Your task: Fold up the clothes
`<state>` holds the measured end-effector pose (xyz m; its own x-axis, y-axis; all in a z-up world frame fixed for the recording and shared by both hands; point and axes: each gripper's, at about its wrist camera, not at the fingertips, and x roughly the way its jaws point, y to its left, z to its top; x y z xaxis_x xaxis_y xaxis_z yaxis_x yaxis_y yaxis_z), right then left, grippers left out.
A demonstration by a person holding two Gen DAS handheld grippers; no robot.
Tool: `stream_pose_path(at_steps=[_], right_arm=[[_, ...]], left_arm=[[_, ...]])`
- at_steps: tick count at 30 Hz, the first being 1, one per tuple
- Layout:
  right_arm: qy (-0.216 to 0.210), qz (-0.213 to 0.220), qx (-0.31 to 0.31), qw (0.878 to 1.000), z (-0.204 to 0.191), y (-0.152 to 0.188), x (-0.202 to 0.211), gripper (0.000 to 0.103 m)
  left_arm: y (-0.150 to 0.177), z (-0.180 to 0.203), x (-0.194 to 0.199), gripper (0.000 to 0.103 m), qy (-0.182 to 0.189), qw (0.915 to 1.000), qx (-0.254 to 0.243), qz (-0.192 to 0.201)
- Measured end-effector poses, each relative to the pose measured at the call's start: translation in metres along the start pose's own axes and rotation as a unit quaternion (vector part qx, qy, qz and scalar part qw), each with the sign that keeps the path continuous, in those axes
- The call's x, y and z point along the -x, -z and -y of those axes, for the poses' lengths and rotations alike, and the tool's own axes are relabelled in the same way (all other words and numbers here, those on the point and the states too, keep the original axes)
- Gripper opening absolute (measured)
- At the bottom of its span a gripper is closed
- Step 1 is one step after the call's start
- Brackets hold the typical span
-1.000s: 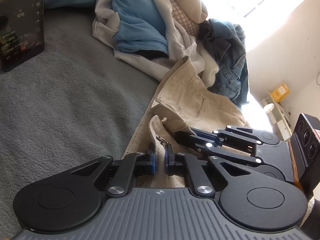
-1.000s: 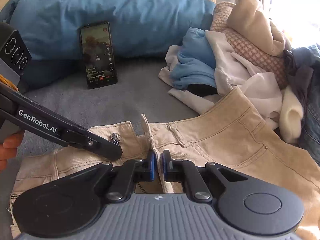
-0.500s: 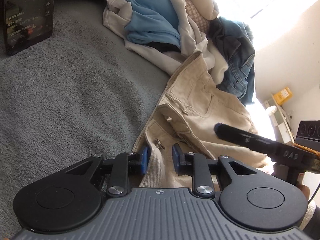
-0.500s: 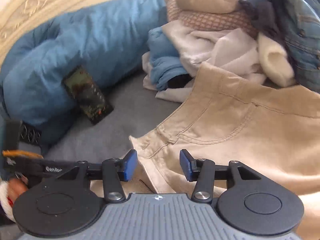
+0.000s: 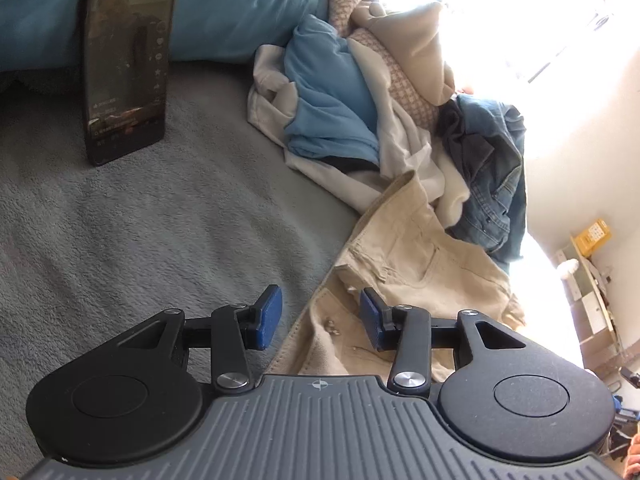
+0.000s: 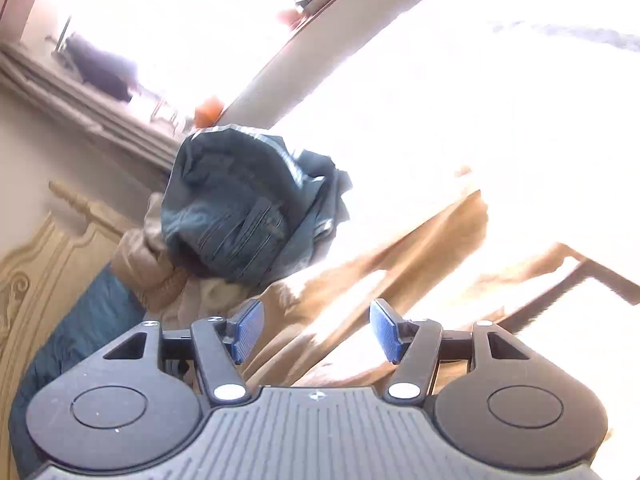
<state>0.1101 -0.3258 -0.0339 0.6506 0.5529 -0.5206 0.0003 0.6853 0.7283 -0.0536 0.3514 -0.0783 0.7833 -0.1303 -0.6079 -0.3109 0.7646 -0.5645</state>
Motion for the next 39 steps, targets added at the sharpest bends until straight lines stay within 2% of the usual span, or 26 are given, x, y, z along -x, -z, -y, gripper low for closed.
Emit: stream_pose_path(at_steps=[3, 5, 8, 10, 14, 17, 19, 23, 25, 27, 30, 32, 35, 38, 39], right_arm=[[0.025, 0.068, -0.07, 0.995, 0.05, -0.006, 0.066, 0.068], [0.037, 0.092, -0.117, 0.988, 0.08, 0.0, 0.098, 0.07], [0.041, 0.107, -0.177, 0.978, 0.119, 0.013, 0.123, 0.071], [0.029, 0.113, -0.22, 0.968, 0.144, 0.021, 0.129, 0.072], [0.013, 0.108, -0.273, 0.956, 0.172, 0.02, 0.115, 0.073], [0.052, 0.115, -0.282, 0.951, 0.179, 0.012, 0.106, 0.074], [0.096, 0.129, -0.27, 0.949, 0.179, 0.008, 0.105, 0.074], [0.091, 0.128, -0.282, 0.946, 0.194, -0.004, 0.09, 0.072], [0.087, 0.123, -0.283, 0.947, 0.198, -0.009, 0.081, 0.06], [0.081, 0.123, -0.268, 0.952, 0.193, -0.018, 0.075, 0.027], [0.07, 0.135, -0.223, 0.963, 0.176, -0.038, 0.068, 0.016], [0.055, 0.148, -0.197, 0.968, 0.161, -0.062, 0.063, 0.012], [0.034, 0.194, -0.152, 0.969, 0.142, -0.1, 0.063, 0.011], [0.023, 0.244, -0.158, 0.957, 0.14, -0.127, 0.066, 0.013], [0.031, 0.242, -0.176, 0.954, 0.148, -0.129, 0.066, 0.021]], left_arm=[[0.003, 0.028, 0.006, 0.043, 0.021, 0.9992, -0.034, 0.003], [0.007, 0.051, 0.006, 0.045, 0.04, 0.9971, -0.065, -0.004], [0.021, 0.088, 0.0, 0.052, 0.071, 0.9908, -0.111, -0.03], [0.033, 0.112, -0.008, 0.052, 0.088, 0.985, -0.139, -0.053], [0.073, 0.159, -0.023, 0.052, 0.126, 0.9659, -0.2, -0.105], [0.107, 0.185, -0.031, 0.052, 0.147, 0.9488, -0.245, -0.134], [0.128, 0.195, -0.037, 0.052, 0.158, 0.9389, -0.265, -0.152], [0.164, 0.21, -0.046, 0.052, 0.191, 0.9154, -0.3, -0.188], [0.178, 0.217, -0.049, 0.052, 0.206, 0.9013, -0.324, -0.201], [0.188, 0.221, -0.051, 0.052, 0.216, 0.8889, -0.345, -0.209], [0.199, 0.223, -0.052, 0.052, 0.227, 0.8768, -0.36, -0.224], [0.199, 0.223, -0.057, 0.052, 0.225, 0.8763, -0.358, -0.231], [0.197, 0.218, -0.063, 0.052, 0.223, 0.8798, -0.343, -0.241], [0.195, 0.212, -0.065, 0.052, 0.224, 0.8832, -0.329, -0.249], [0.194, 0.21, -0.065, 0.052, 0.223, 0.8843, -0.325, -0.25]])
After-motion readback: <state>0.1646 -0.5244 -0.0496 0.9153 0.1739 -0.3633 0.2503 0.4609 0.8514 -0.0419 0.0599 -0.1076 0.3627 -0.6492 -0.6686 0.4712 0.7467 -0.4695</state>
